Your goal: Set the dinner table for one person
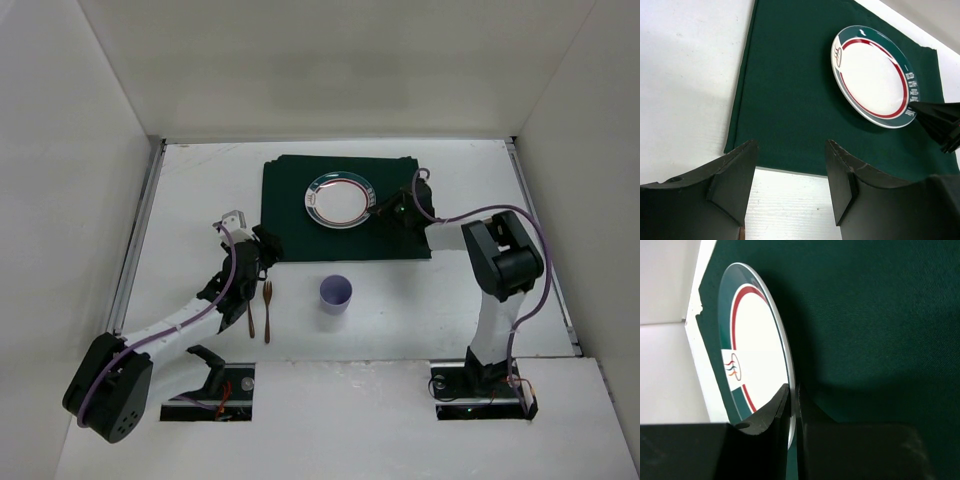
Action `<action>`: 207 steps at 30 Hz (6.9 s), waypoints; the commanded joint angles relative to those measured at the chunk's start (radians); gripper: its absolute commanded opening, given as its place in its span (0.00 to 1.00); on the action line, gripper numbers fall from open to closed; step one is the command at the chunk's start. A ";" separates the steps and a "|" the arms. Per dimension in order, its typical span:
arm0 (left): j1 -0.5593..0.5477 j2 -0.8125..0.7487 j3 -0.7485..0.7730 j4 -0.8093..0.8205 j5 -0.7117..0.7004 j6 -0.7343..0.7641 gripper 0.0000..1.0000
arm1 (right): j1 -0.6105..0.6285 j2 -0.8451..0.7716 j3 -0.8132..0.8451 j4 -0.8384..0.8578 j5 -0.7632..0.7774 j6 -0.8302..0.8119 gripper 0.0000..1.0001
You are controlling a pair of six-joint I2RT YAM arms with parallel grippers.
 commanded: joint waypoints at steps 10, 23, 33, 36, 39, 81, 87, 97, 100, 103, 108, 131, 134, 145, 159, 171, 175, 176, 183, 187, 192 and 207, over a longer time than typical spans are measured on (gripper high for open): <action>0.009 -0.015 -0.014 0.054 -0.024 -0.003 0.53 | -0.002 -0.046 0.007 -0.016 0.052 -0.023 0.49; 0.010 -0.007 -0.003 0.028 -0.024 0.000 0.46 | 0.217 -0.535 -0.069 -0.531 0.304 -0.448 0.46; 0.009 -0.004 0.015 -0.015 -0.024 -0.003 0.27 | 0.592 -0.726 0.057 -1.036 0.351 -0.557 0.45; 0.010 -0.011 0.012 -0.015 -0.024 -0.005 0.29 | 0.646 -0.698 0.057 -1.044 0.348 -0.574 0.59; 0.010 -0.011 0.012 -0.015 -0.024 -0.006 0.29 | 0.667 -0.646 0.065 -1.053 0.344 -0.582 0.56; 0.009 -0.010 0.011 -0.014 -0.024 -0.008 0.36 | -0.060 0.078 0.994 -1.071 0.368 -0.752 0.08; 0.006 0.010 0.012 -0.005 -0.024 -0.008 0.36 | -0.092 0.196 1.103 -1.120 0.359 -0.755 0.08; 0.010 0.033 0.014 0.005 -0.024 -0.008 0.36 | -0.115 0.341 1.229 -1.206 0.345 -0.766 0.09; 0.012 0.036 0.014 0.005 -0.024 -0.008 0.36 | -0.117 0.367 1.249 -1.218 0.344 -0.769 0.09; 0.012 0.039 0.015 0.005 -0.024 -0.008 0.36 | -0.118 0.385 1.261 -1.228 0.339 -0.769 0.11; 0.012 0.038 0.015 0.005 -0.032 -0.008 0.36 | -0.118 0.374 1.264 -1.217 0.331 -0.763 0.26; -0.134 -0.067 0.115 -0.398 -0.101 -0.004 0.43 | 0.023 -0.349 0.586 -0.777 0.384 -0.729 0.73; -0.195 -0.114 0.120 -0.576 -0.162 -0.067 0.40 | 0.087 -0.489 0.351 -0.636 0.370 -0.663 0.48; -0.227 -0.139 0.150 -1.029 -0.251 -0.394 0.35 | 0.305 -0.770 -0.125 -0.438 0.370 -0.579 0.23; -0.209 -0.030 0.135 -1.038 -0.259 -0.428 0.30 | 0.351 -0.833 -0.250 -0.353 0.328 -0.580 0.26; -0.207 0.044 0.118 -0.976 -0.195 -0.410 0.22 | 0.364 -0.841 -0.254 -0.352 0.339 -0.585 0.27; -0.204 0.074 0.121 -0.976 -0.193 -0.414 0.17 | 0.364 -0.844 -0.257 -0.356 0.345 -0.587 0.27; -0.203 0.077 0.120 -0.976 -0.190 -0.419 0.16 | 0.364 -0.848 -0.259 -0.356 0.347 -0.587 0.27; -0.189 0.032 0.112 -0.963 -0.178 -0.411 0.03 | 0.350 -0.888 -0.279 -0.355 0.348 -0.579 0.27; -0.195 -0.097 0.219 -1.003 -0.222 -0.318 0.02 | 0.342 -0.891 -0.283 -0.350 0.373 -0.574 0.30; -0.217 -0.070 0.438 -0.945 -0.222 -0.144 0.02 | 0.311 -0.922 -0.308 -0.344 0.434 -0.548 0.34; -0.349 0.858 1.227 -0.483 0.098 -0.034 0.03 | -0.020 -1.270 -0.507 -0.336 0.490 -0.353 0.48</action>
